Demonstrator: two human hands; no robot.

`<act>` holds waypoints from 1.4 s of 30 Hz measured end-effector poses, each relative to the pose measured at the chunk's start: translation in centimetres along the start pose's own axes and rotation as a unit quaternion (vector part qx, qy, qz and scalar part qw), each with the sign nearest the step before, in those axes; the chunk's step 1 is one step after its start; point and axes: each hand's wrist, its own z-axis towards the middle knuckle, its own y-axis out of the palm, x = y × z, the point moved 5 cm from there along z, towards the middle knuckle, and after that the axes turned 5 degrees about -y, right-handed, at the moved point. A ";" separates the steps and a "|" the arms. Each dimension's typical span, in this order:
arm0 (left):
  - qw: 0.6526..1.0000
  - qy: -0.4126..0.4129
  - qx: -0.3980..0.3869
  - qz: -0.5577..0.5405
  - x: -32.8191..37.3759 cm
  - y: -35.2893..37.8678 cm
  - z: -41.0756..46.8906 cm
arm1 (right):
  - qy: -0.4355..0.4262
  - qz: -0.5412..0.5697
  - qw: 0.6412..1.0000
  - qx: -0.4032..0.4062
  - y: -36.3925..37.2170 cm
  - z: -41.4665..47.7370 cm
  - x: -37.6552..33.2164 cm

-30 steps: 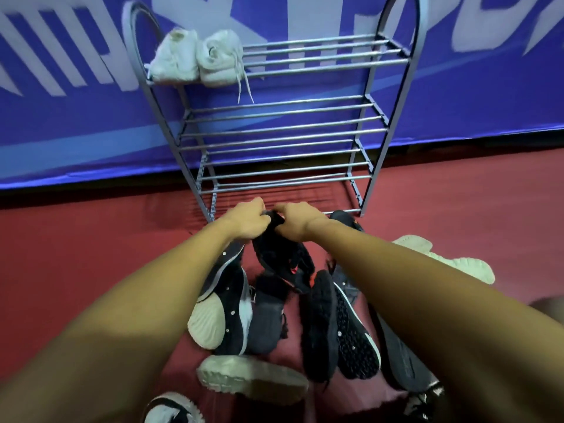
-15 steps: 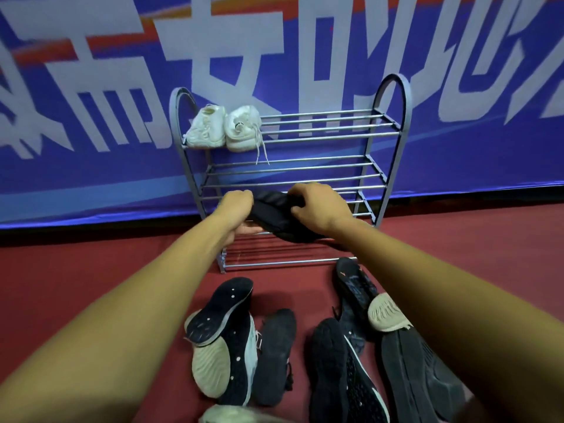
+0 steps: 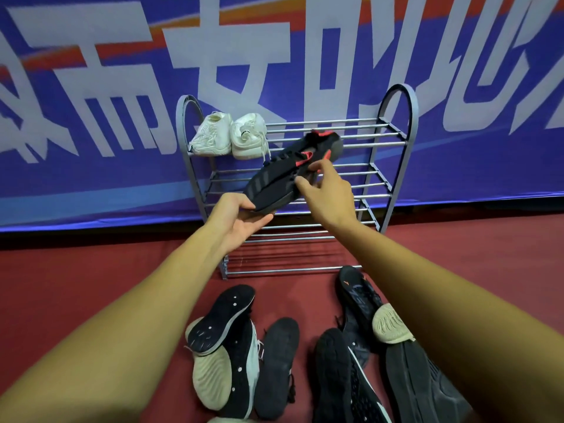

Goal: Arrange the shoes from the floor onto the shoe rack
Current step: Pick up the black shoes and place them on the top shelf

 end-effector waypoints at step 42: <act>0.997 0.059 0.022 0.035 2.1 5.1 11.9 | 0.132 0.369 0.920 -0.003 5.5 9.8 4.2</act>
